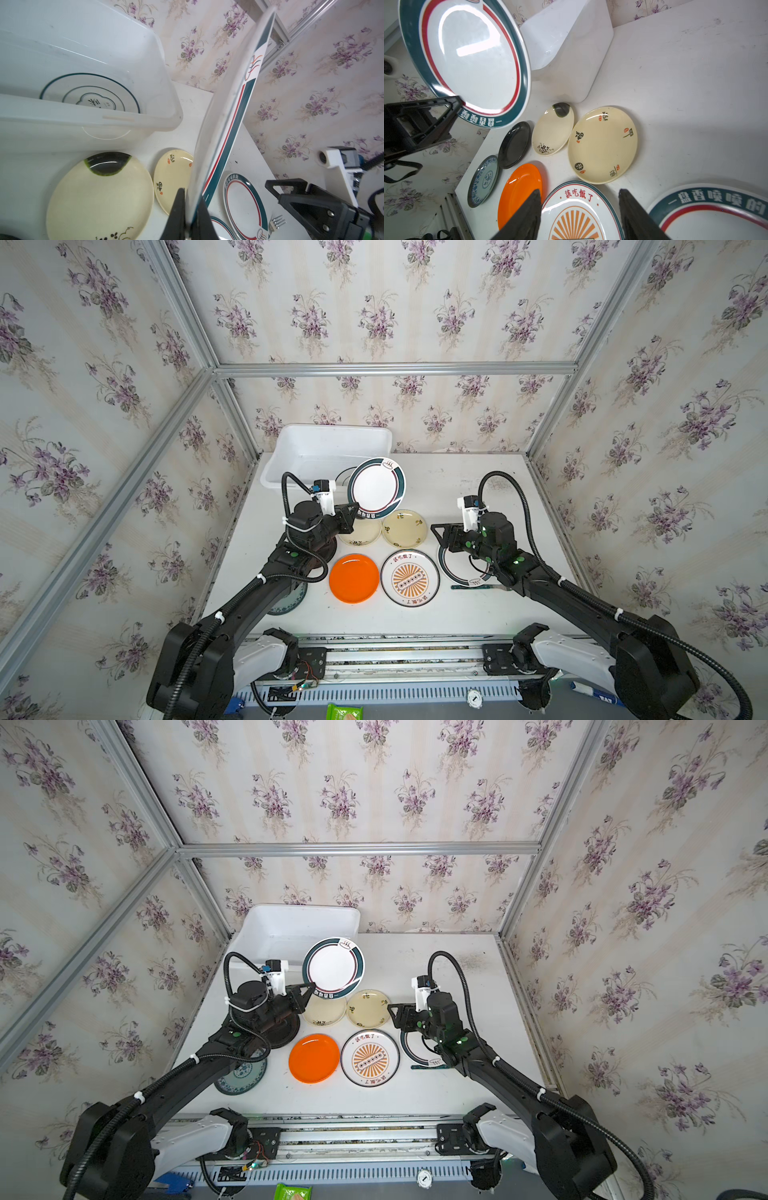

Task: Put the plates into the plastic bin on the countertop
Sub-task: 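Carry the plate with the left gripper into the bin while right gripper withdraws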

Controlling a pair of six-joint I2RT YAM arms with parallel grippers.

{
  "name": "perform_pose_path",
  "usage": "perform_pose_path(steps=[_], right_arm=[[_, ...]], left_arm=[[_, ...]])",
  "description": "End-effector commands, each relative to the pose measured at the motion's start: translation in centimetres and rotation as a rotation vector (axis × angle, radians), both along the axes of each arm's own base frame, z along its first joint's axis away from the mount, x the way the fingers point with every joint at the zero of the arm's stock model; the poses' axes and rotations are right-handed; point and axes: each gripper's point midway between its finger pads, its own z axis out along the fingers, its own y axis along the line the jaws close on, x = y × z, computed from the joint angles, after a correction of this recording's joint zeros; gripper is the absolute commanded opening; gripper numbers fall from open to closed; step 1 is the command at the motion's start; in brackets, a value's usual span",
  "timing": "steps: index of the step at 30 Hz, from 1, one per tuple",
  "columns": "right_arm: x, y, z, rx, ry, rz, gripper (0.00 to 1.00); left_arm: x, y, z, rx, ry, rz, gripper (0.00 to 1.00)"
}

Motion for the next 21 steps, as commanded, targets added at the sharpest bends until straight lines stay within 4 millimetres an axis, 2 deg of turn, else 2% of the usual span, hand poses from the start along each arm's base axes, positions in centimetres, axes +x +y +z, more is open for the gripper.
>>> perform_pose_path(steps=[1,7,10,17,21], right_arm=[[0.0,-1.2,0.0,-0.078,-0.033,-0.031,0.63],[-0.9,-2.8,0.2,-0.138,-0.056,-0.068,0.64],[-1.4,-3.5,-0.2,-0.145,-0.056,-0.087,0.66],[-2.1,-5.3,-0.6,-0.224,-0.041,-0.136,0.66],[-2.2,-6.3,-0.5,-0.253,-0.058,-0.177,0.68]], left_arm=[[1.4,2.5,1.6,0.009,-0.020,0.129,0.00],[3.6,6.1,4.2,0.152,-0.035,0.315,0.00],[4.9,6.9,5.7,0.233,-0.053,0.362,0.00],[9.1,8.4,5.7,0.418,0.009,0.464,0.00],[12.2,7.8,4.4,0.507,0.078,0.443,0.00]])
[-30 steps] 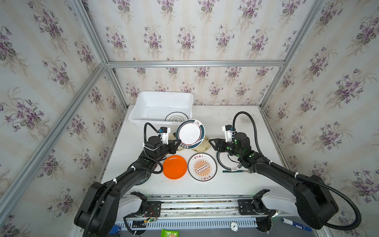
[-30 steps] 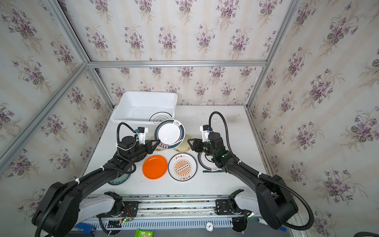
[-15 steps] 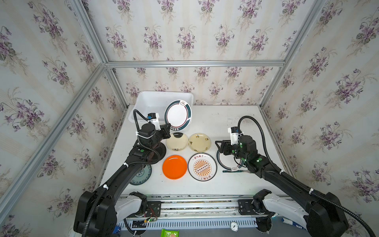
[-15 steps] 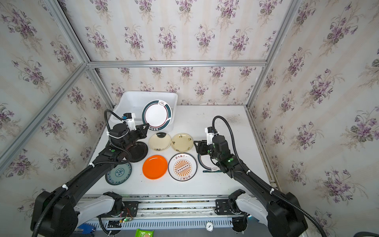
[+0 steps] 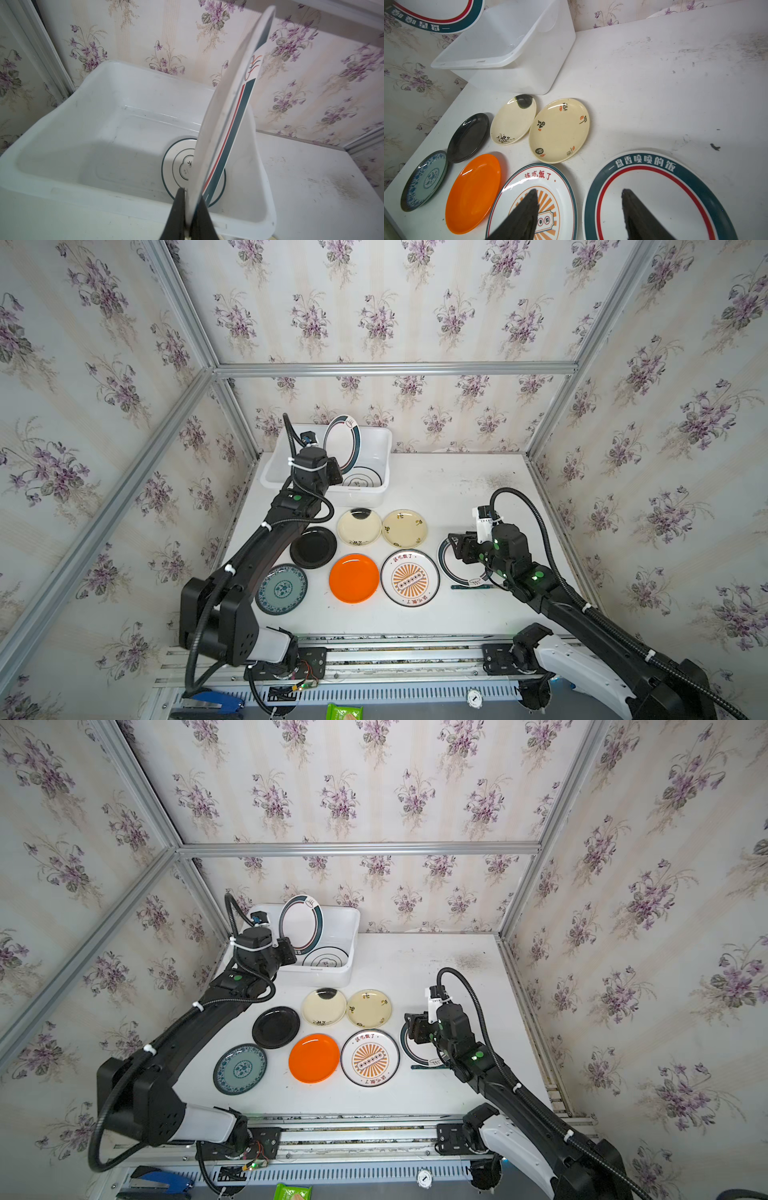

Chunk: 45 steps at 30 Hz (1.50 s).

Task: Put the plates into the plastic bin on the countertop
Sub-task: 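Carry the plate with the left gripper into the bin while right gripper withdraws, then lower the red-teal plate into the bin and open the left gripper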

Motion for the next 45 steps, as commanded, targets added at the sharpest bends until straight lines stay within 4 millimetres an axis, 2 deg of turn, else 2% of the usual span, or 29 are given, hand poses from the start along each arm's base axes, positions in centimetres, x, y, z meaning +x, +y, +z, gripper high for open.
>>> perform_pose_path(steps=[1,5,9,12,18,23,30,37,41,45], right_arm=[[0.1,-1.3,0.1,-0.052,-0.022,-0.049,0.68],[0.0,-1.6,0.1,-0.062,-0.025,-0.058,0.69],[0.1,-1.7,0.2,-0.062,-0.014,-0.071,0.69],[0.1,-1.5,0.4,-0.054,-0.003,-0.068,0.70],[0.3,-1.6,0.3,-0.050,0.009,-0.082,0.70],[0.5,-2.0,0.3,-0.072,0.009,-0.103,0.70],[0.8,-2.4,-0.5,-0.093,0.024,-0.127,0.71],[1.0,-2.6,-1.0,-0.104,0.040,-0.143,0.71],[1.0,-2.8,-1.1,-0.108,0.040,-0.152,0.71],[1.1,-2.8,-1.0,-0.106,0.041,-0.155,0.71]], left_arm=[[2.0,0.4,-1.2,0.093,0.069,0.020,0.00],[4.9,-1.0,-3.0,0.060,0.164,-0.029,0.00],[6.4,-2.2,-4.5,-0.035,0.228,-0.066,0.00],[7.0,-2.7,-5.6,-0.127,0.263,-0.103,0.00],[8.2,-2.5,-8.1,-0.266,0.325,-0.113,0.02],[9.1,-3.1,-10.7,-0.306,0.394,-0.146,0.04],[9.8,-3.3,-13.2,-0.300,0.449,-0.155,0.10],[10.2,-3.2,-14.6,-0.274,0.488,-0.171,0.14],[10.6,-3.0,-14.4,-0.282,0.489,-0.177,0.17],[10.6,-3.0,-13.4,-0.263,0.470,-0.196,0.27]])
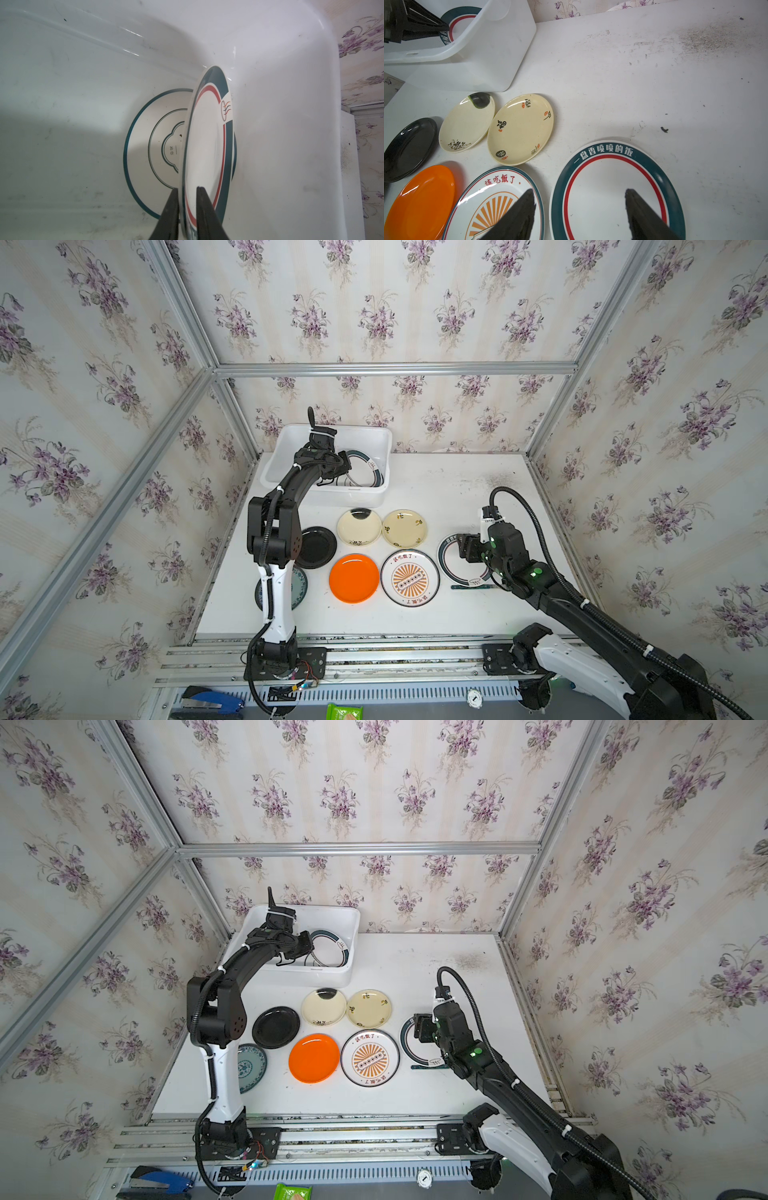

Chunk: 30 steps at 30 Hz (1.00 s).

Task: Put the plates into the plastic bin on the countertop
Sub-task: 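Lower the red-teal plate into the bin and open the left gripper, then withdraw the left gripper from the bin while right gripper lowers over teal-rimmed plate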

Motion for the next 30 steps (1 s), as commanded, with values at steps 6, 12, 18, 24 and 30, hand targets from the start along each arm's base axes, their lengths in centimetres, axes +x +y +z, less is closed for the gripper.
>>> perform_pose_path(steps=[6,12,18,24,30], right_arm=[[0.2,-0.3,0.7,0.000,-0.004,-0.025,0.70],[-0.3,-0.9,0.6,-0.015,0.037,-0.041,0.71],[-0.4,-1.1,0.9,0.009,0.056,-0.037,0.71],[-0.3,-0.7,1.4,0.058,0.075,-0.020,0.71],[-1.5,-1.1,1.7,0.074,0.094,-0.009,0.72]], left_arm=[[-0.5,0.6,2.8,0.067,-0.057,-0.040,1.00],[-1.7,1.1,7.1,0.081,-0.129,-0.032,1.00],[-3.7,1.0,11.8,0.089,-0.225,-0.048,1.00],[-7.3,0.8,14.9,0.063,-0.328,-0.049,1.00],[-11.7,1.0,15.4,0.037,-0.392,-0.037,1.00]])
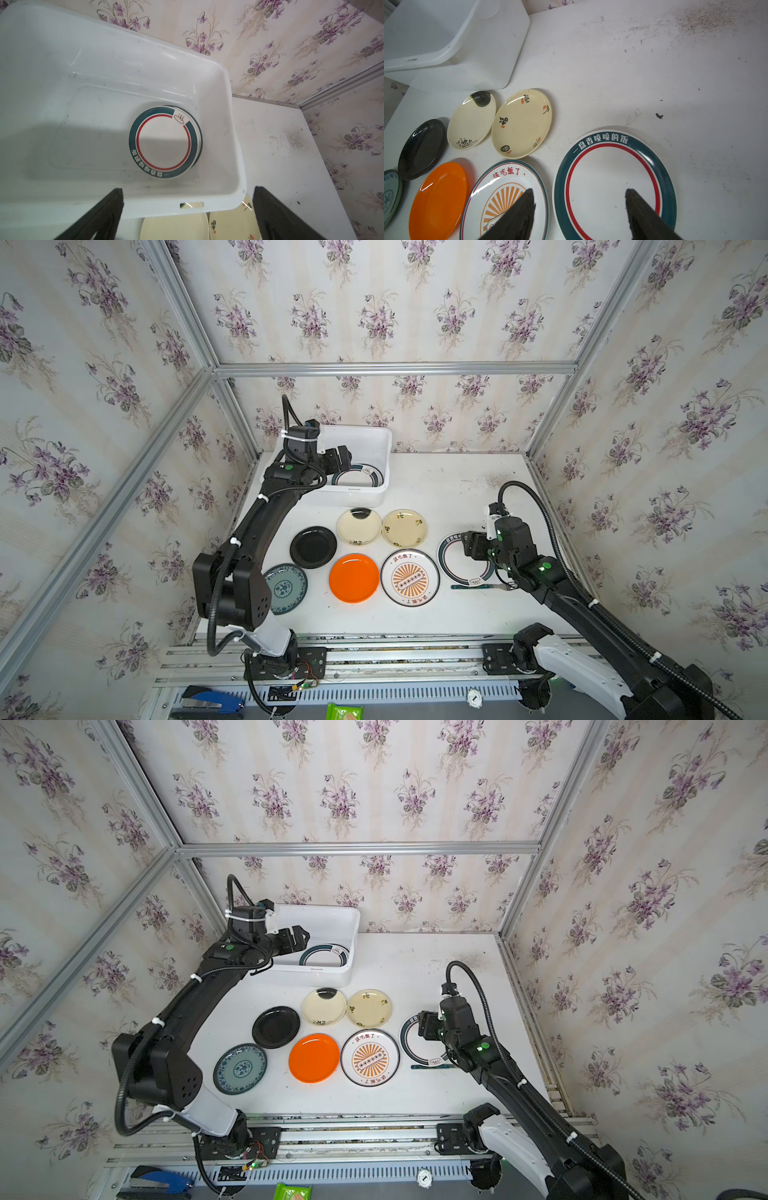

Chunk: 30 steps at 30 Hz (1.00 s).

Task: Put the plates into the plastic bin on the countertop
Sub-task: 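Withdraw the left gripper from the bin while right gripper lowers over teal-rimmed plate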

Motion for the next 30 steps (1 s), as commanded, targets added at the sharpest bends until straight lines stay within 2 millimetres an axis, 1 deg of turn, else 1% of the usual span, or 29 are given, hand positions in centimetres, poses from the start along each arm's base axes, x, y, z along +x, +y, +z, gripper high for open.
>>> perform_pose_path(steps=[1,4,7,9,14,18,21,23,26,28,30], right_arm=[[-0.8,0.0,0.6,0.019,0.011,0.015,0.72],[-1.4,-0.7,0.8,0.029,0.011,0.000,0.73],[-1.9,-1.2,0.3,0.040,0.005,-0.011,0.73],[-2.1,-1.4,-0.3,0.053,0.023,-0.017,0.73],[-2.7,-1.5,-2.1,0.085,0.108,-0.023,0.72],[-2.8,-2.5,-3.4,0.095,0.158,-0.068,0.72],[-2.6,-3.4,-4.1,0.113,0.183,-0.107,0.73],[-2.6,-4.3,-4.6,0.109,0.204,-0.142,0.72],[-2.7,-5.4,-5.0,0.115,0.234,-0.179,0.73],[-2.7,-5.7,-4.9,0.123,0.239,-0.180,0.73],[-2.7,-6.1,-4.8,0.118,0.240,-0.176,0.73]], left_arm=[[-1.2,0.0,1.5,-0.027,-0.083,0.008,1.00],[-3.6,0.4,1.1,-0.040,-0.091,0.020,1.00],[-5.9,0.8,0.9,-0.063,-0.121,0.040,1.00],[-7.9,1.2,1.0,-0.087,-0.153,0.052,1.00],[-11.6,1.5,-0.6,-0.125,-0.158,0.049,1.00],[-14.2,1.5,-2.0,-0.150,-0.158,0.029,1.00],[-15.5,1.4,-3.1,-0.155,-0.162,0.003,1.00],[-16.1,1.2,-3.5,-0.161,-0.166,-0.011,1.00],[-16.5,0.5,-3.8,-0.221,-0.186,-0.039,1.00],[-16.6,-0.4,-3.8,-0.288,-0.204,-0.076,1.00],[-16.4,-0.9,-4.2,-0.337,-0.203,-0.084,1.00]])
